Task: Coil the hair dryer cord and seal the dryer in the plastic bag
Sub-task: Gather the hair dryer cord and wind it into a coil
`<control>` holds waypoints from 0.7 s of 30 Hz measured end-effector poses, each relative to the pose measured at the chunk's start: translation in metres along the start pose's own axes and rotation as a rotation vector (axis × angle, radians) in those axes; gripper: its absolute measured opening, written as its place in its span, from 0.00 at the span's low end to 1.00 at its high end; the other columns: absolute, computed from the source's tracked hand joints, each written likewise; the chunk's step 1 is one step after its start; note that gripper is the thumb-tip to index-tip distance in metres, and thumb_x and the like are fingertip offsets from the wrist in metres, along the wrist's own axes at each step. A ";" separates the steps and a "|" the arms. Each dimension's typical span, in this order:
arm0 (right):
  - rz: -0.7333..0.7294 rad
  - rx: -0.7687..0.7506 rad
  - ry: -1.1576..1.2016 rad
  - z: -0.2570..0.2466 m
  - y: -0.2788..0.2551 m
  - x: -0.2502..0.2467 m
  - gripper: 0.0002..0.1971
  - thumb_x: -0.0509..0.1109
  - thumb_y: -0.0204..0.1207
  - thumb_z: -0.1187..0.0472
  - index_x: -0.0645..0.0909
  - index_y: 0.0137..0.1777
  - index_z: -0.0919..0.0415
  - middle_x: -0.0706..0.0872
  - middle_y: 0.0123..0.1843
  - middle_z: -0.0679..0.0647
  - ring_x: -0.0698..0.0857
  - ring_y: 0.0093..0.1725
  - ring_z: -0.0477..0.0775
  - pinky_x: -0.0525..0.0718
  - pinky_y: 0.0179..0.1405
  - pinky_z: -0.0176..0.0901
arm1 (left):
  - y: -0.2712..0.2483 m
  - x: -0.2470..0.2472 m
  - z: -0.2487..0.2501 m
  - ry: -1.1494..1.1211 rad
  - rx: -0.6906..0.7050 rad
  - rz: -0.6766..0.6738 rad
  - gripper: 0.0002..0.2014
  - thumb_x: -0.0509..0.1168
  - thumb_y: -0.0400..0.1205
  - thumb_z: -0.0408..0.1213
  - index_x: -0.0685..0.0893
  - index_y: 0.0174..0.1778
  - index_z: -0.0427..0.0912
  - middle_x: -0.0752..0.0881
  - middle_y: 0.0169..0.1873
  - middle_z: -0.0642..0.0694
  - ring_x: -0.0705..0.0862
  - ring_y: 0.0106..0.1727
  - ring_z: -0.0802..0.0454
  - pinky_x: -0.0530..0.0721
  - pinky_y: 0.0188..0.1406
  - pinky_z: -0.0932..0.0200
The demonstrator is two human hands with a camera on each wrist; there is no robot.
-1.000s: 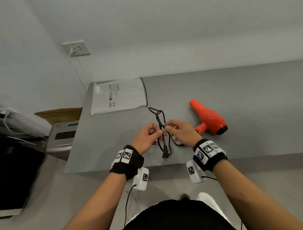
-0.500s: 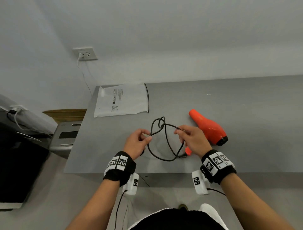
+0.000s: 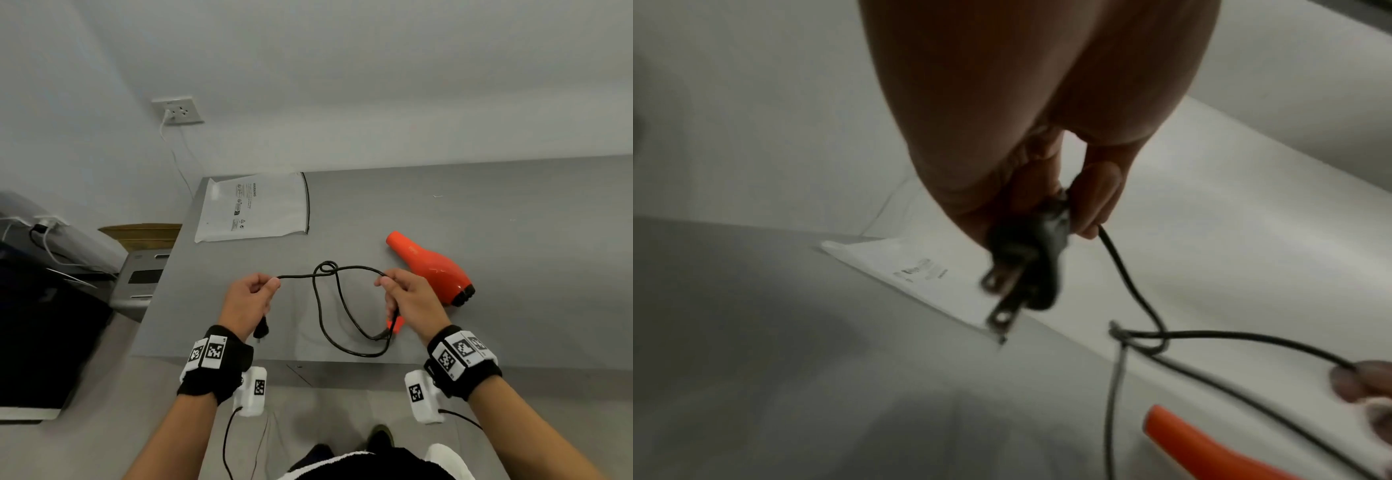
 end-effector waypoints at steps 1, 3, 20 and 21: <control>-0.018 -0.010 0.006 -0.005 -0.003 0.007 0.10 0.61 0.87 0.64 0.83 0.48 0.64 0.71 0.23 0.53 0.74 0.24 0.58 0.80 0.29 0.58 | -0.006 0.007 0.007 -0.077 -0.009 -0.041 0.07 0.67 0.86 0.34 0.87 0.44 0.36 0.75 0.20 0.55 0.70 0.22 0.55 0.71 0.24 0.61; -0.064 -0.028 0.008 -0.016 -0.009 0.024 0.10 0.59 0.88 0.63 0.81 0.48 0.63 0.67 0.22 0.49 0.71 0.23 0.57 0.78 0.28 0.55 | -0.016 0.024 0.019 -0.198 -0.048 -0.126 0.08 0.64 0.87 0.32 0.87 0.47 0.35 0.77 0.22 0.51 0.74 0.21 0.54 0.71 0.21 0.63; -0.313 0.032 -0.168 -0.007 -0.032 0.080 0.12 0.66 0.86 0.57 0.85 0.48 0.65 0.91 0.38 0.65 0.90 0.35 0.60 0.89 0.48 0.62 | -0.010 0.041 0.042 -0.926 -0.369 -0.432 0.19 0.53 0.84 0.26 0.77 0.69 0.25 0.85 0.64 0.22 0.87 0.63 0.26 0.89 0.61 0.39; -0.284 0.059 -0.115 -0.005 -0.029 0.082 0.14 0.65 0.86 0.54 0.85 0.51 0.64 0.92 0.42 0.65 0.91 0.38 0.60 0.89 0.50 0.63 | -0.007 0.040 0.044 -0.887 -0.352 -0.420 0.15 0.55 0.87 0.28 0.78 0.67 0.26 0.86 0.62 0.23 0.89 0.61 0.27 0.90 0.59 0.40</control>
Point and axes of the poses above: each hand's wrist, its own y-axis towards the middle knuckle, its own x-axis out of the palm, z = x × y, the point moved 1 cm from there along y, towards the middle knuckle
